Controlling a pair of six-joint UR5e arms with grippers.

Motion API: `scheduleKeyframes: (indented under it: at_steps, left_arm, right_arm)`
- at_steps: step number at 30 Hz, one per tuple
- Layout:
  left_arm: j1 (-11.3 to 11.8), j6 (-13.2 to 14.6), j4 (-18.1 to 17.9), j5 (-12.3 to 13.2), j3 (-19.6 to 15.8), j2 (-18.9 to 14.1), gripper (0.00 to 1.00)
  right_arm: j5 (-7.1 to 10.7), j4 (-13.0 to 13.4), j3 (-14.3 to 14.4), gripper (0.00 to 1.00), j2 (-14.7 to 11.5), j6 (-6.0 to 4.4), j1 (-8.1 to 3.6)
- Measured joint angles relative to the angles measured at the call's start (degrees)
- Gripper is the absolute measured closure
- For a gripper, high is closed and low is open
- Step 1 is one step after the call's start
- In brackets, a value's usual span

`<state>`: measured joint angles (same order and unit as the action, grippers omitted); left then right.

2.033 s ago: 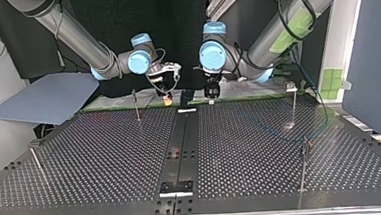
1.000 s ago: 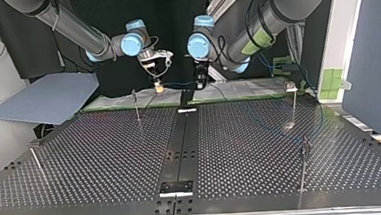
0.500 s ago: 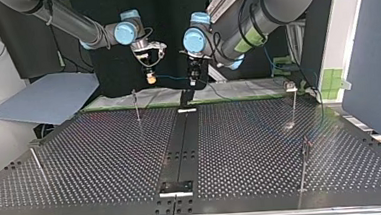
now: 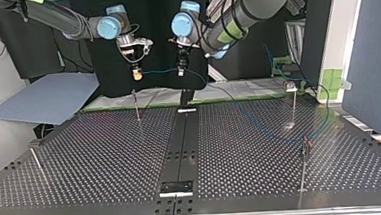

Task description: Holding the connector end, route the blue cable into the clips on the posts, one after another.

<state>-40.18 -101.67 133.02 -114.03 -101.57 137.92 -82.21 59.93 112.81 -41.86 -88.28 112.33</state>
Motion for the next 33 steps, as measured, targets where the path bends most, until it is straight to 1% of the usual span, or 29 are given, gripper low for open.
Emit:
scheduleKeyframes:
  at_steps: [2,5,7,10,15,20,23,28,33]
  left_arm:
    - [-0.5,0.0,-0.2,-0.5,0.0,0.0,1.0]
    - [-1.1,0.0,-0.4,-1.3,0.1,0.1,1.0]
    - [-1.4,-0.1,-0.5,-1.6,0.5,0.1,1.0]
    - [-2.3,-0.4,-0.5,-1.9,1.7,0.3,1.0]
    - [-3.9,-1.2,0.3,-2.3,4.7,2.7,1.0]
    - [-6.2,-2.2,1.8,-3.7,7.7,5.6,1.0]
    - [-6.9,-2.4,2.0,-4.2,9.4,7.2,1.0]
    - [-7.6,-2.7,2.2,-4.9,12.2,8.2,1.0]
    - [-8.0,-2.7,2.3,-5.7,14.8,8.4,1.0]
  right_arm:
    - [0.97,0.1,0.1,1.0,-0.1,0.0,-1.28]
    - [1.6,0.1,0.2,1.0,-0.1,-0.23,-3.05]
    - [1.81,0.1,0.2,1.0,-0.1,-0.41,-3.92]
    - [2.0,0.2,0.1,1.0,-0.2,-0.59,-4.8]
    - [2.3,0.2,0.1,1.0,-0.2,-0.47,-5.73]
    - [2.61,0.2,0.2,1.0,-0.1,-0.42,-6.66]
    - [3.15,0.3,0.2,1.0,-0.1,-0.32,-7.32]
    - [4.87,0.2,0.2,1.0,-0.1,0.29,-8.2]
    - [6.93,0.1,0.1,1.0,-0.1,0.78,-8.58]
